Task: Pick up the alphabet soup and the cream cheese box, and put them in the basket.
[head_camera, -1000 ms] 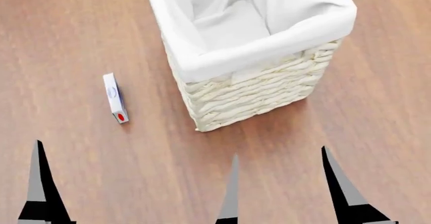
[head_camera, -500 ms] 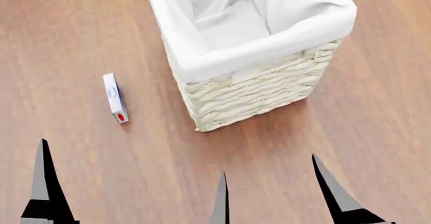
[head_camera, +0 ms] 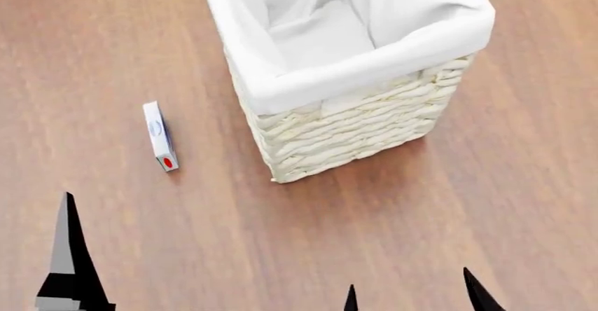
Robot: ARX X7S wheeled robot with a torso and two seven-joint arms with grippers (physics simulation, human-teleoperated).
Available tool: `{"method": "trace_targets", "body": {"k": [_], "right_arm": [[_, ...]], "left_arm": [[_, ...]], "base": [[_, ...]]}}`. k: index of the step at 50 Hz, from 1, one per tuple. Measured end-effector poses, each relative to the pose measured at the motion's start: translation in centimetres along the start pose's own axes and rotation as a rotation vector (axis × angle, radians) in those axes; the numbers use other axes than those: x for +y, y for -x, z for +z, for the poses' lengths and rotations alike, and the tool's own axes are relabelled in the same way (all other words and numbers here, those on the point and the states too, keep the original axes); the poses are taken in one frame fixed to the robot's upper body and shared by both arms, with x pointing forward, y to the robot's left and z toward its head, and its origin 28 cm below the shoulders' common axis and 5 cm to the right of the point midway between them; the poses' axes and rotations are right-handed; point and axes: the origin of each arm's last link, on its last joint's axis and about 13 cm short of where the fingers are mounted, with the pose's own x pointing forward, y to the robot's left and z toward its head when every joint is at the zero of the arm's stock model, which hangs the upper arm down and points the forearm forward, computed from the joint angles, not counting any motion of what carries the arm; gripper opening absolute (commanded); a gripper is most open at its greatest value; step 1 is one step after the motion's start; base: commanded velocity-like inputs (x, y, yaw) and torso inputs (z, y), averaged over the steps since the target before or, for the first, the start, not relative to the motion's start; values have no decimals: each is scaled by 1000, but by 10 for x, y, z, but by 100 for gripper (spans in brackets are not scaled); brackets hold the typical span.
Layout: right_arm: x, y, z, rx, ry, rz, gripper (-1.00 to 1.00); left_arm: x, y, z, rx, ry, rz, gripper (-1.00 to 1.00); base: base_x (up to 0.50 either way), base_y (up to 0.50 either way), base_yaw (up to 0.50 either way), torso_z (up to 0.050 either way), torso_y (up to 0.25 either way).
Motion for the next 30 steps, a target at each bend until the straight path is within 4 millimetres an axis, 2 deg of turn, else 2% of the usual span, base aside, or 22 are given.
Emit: {"method": "trace_targets", "body": {"k": [30], "right_arm": [[-3,5,-15,198,-53,-7,100]], "left_arm": [[-1,1,-5,24,4,-7,100]], "base": [[0,0,0,0,0]]}}
